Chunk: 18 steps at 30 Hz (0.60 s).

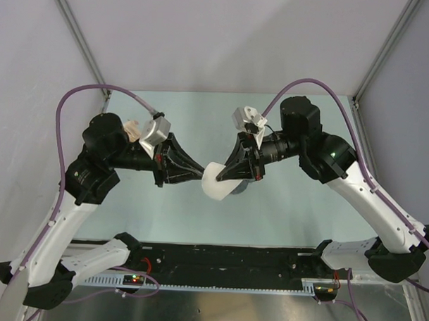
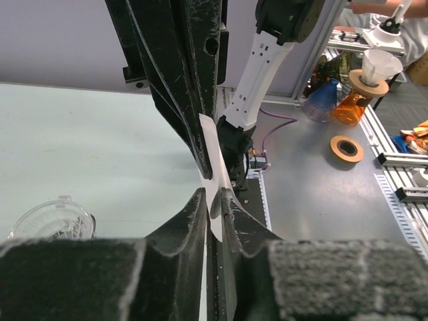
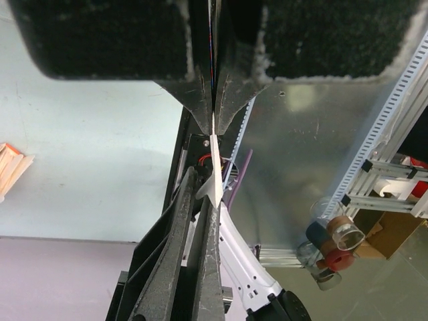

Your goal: Place the coffee filter in the dripper

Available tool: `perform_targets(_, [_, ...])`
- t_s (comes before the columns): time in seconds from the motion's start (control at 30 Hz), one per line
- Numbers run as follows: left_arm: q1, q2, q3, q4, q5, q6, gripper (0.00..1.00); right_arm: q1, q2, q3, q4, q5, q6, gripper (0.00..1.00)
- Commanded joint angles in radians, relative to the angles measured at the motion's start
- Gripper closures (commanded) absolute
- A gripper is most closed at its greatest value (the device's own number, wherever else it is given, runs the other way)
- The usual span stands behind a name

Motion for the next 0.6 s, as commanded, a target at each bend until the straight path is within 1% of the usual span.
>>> perform_targets(0.0, [-0.012, -0.001, -0.01, 0.028, -0.06, -0.001, 0.76, -0.002, 0.006, 0.031, 0.052, 0.023, 0.033, 1.0])
perform_targets(0.07, [-0.017, 0.0, -0.013, 0.028, -0.075, -0.002, 0.68, 0.0, 0.009, 0.029, 0.054, 0.032, 0.035, 1.0])
perform_targets(0.13, [-0.024, 0.002, -0.015, 0.028, -0.082, -0.002, 0.63, 0.001, 0.01, 0.028, 0.056, 0.037, 0.037, 1.0])
perform_targets(0.3, [-0.048, 0.005, -0.021, 0.028, -0.139, 0.006, 0.6, 0.004, 0.014, 0.029, 0.053, 0.04, 0.038, 1.0])
perform_targets(0.43, [-0.05, -0.005, -0.026, 0.029, -0.157, 0.003, 0.6, 0.004, 0.008, 0.029, 0.029, 0.049, 0.019, 1.0])
perform_targets(0.47, [-0.049, -0.01, -0.028, 0.028, -0.164, 0.0, 0.62, 0.004, 0.005, 0.029, 0.018, 0.054, 0.011, 1.0])
perform_targets(0.5, [-0.047, -0.019, -0.032, 0.028, -0.167, -0.001, 0.64, 0.003, 0.003, 0.029, 0.01, 0.057, 0.007, 1.0])
perform_targets(0.57, [-0.043, -0.036, -0.04, 0.028, -0.168, 0.0, 0.73, 0.002, -0.003, 0.027, -0.004, 0.063, -0.003, 1.0])
